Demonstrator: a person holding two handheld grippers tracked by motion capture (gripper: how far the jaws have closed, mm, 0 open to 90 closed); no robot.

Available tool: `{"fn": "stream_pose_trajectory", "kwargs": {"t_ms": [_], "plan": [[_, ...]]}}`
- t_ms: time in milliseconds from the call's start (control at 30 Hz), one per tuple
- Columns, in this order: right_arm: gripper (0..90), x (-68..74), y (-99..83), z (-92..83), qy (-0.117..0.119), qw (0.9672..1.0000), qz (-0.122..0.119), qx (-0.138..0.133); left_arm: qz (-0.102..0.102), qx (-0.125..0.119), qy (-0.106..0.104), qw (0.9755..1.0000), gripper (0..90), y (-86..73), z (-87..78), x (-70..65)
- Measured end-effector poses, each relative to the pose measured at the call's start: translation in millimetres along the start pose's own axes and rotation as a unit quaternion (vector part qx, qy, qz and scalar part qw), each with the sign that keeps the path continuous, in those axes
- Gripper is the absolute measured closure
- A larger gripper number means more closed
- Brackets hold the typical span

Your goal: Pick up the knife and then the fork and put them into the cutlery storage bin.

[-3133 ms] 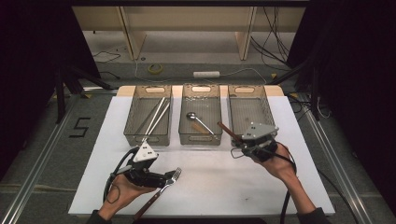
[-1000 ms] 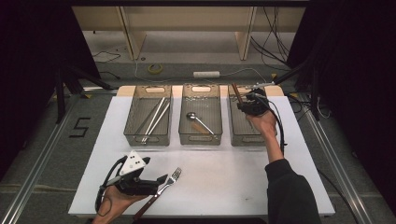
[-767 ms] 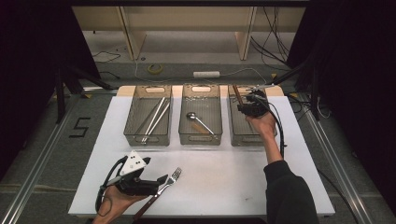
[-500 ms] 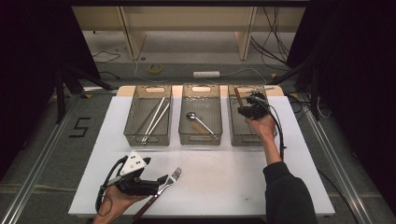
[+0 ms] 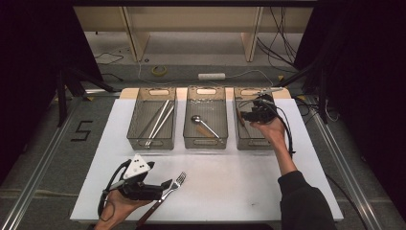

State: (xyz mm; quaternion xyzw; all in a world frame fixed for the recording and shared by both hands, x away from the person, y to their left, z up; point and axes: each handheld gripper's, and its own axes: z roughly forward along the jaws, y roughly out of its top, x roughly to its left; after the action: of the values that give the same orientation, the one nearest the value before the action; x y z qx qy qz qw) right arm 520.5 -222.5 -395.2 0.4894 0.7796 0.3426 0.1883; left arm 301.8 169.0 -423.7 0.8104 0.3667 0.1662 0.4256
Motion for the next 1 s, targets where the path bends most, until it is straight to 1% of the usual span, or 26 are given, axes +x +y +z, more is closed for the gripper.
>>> {"fn": "stream_pose_trajectory", "kwargs": {"t_ms": [33, 67, 100, 200, 300, 400, 467, 600, 667, 733, 767, 800, 833, 867, 900, 933, 967, 1000], "plan": [[41.0, 2.2, -0.3, -3.2, 0.005, 1.0, -0.002, 0.001, 0.001, 0.001, 0.002, 1.0, 15.4, 0.1, 0.4, -0.2], [39.8, 4.5, -1.2, -6.7, 0.008, 0.9999, -0.007, -0.001, 0.003, 0.004, 0.003, 1.0, 15.4, 0.6, 0.3, -0.5], [39.4, 7.3, -3.0, -11.0, 0.016, 0.9998, -0.013, -0.005, 0.003, 0.005, 0.002, 1.0, 15.5, 1.0, 0.4, -1.0], [37.3, 16.7, -11.1, -24.7, 0.034, 0.9987, -0.034, -0.015, 0.008, 0.021, 0.001, 0.9997, 15.5, 2.5, 0.9, -2.6], [35.3, 25.4, -21.1, -37.5, 0.052, 0.9972, -0.052, -0.018, 0.009, 0.039, -0.001, 0.9992, 15.5, 4.0, 1.5, -3.7], [32.6, 31.4, -31.9, -48.6, 0.071, 0.9957, -0.052, -0.026, 0.009, 0.052, 0.0, 0.9986, 15.5, 5.1, 2.3, -4.2], [31.3, 34.8, -38.2, -54.7, 0.078, 0.9951, -0.052, -0.031, 0.008, 0.06, -0.001, 0.9982, 15.5, 6.4, 3.2, -4.3], [31.1, 41.4, -50.3, -65.2, 0.095, 0.9931, -0.053, -0.044, 0.014, 0.079, -0.001, 0.9968, 15.5, 9.2, 2.0, -4.9], [31.1, 45.3, -57.6, -70.0, 0.101, 0.992, -0.056, -0.051, 0.018, 0.092, 0.0, 0.9956, 15.6, 9.9, 1.4, -4.6], [31.0, 49.9, -66.6, -73.7, 0.111, 0.9907, -0.056, -0.055, 0.017, 0.108, 0.003, 0.994, 16.0, 10.4, 0.8, -4.2], [31.0, 52.3, -71.6, -75.1, 0.116, 0.9901, -0.056, -0.057, 0.019, 0.118, 0.005, 0.9928, 16.1, 10.6, 0.3, -4.0], [30.9, 54.4, -76.7, -76.2, 0.12, 0.9894, -0.056, -0.06, 0.015, 0.126, 0.005, 0.9919, 16.2, 10.3, 0.0, -4.4], [30.9, 56.3, -81.6, -77.0, 0.124, 0.9888, -0.054, -0.063, 0.016, 0.134, 0.005, 0.9908, 16.3, 10.0, -0.3, -4.4], [30.5, 58.2, -85.4, -77.4, 0.128, 0.9884, -0.055, -0.059, 0.014, 0.14, 0.007, 0.9901, 16.6, 9.3, -0.1, -5.2], [30.0, 59.8, -88.6, -78.2, 0.132, 0.988, -0.054, -0.058, 0.016, 0.148, 0.007, 0.9888, 17.1, 8.7, 0.1, -5.1], [30.0, 61.0, -91.6, -79.8, 0.136, 0.9874, -0.051, -0.062, 0.016, 0.155, 0.008, 0.9877, 17.3, 7.8, 0.5, -5.2], [30.0, 62.4, -94.3, -81.3, 0.14, 0.9867, -0.05, -0.066, 0.018, 0.163, 0.006, 0.9864, 17.8, 7.1, 1.2, -5.1], [30.0, 63.8, -96.5, -82.5, 0.139, 0.9866, -0.053, -0.066, 0.018, 0.17, 0.006, 0.9852, 18.2, 6.1, 2.4, -5.6]]}}
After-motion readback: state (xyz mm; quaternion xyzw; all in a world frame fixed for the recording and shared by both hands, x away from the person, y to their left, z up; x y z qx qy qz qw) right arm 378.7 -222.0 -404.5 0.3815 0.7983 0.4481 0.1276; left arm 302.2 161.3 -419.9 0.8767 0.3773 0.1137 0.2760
